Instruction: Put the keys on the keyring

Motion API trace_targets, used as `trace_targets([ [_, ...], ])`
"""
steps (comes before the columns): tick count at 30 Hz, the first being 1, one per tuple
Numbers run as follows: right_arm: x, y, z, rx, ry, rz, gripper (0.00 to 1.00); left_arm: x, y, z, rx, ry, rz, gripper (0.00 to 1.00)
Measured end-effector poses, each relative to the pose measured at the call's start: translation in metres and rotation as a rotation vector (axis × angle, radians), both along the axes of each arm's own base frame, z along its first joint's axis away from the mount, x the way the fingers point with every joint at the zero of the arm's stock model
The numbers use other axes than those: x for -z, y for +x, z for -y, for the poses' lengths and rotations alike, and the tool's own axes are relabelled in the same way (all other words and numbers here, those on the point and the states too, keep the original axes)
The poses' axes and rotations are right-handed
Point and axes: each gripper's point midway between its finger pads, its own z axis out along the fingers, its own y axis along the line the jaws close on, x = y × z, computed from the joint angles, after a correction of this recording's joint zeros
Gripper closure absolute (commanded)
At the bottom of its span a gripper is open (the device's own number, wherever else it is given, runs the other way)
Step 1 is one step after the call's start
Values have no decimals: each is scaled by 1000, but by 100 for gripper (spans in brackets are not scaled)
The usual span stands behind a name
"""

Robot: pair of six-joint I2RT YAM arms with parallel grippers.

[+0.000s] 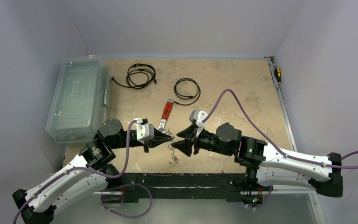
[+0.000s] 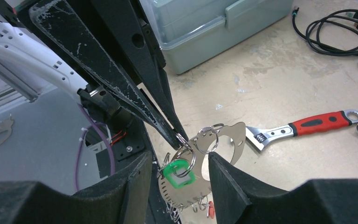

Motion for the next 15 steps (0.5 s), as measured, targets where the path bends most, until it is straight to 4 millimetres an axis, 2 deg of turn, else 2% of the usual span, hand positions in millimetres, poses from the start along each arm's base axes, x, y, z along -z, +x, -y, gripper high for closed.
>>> trace_targets([
  [6, 1, 7, 2, 19, -1, 9, 55, -2, -2, -1, 5, -6, 4, 100],
  [11, 10, 13, 4, 26, -14, 13, 56, -4, -4, -1, 18, -14, 10, 100],
  [15, 7, 11, 2, -2, -3, 23, 57, -8, -6, 0, 29, -25, 21, 100],
])
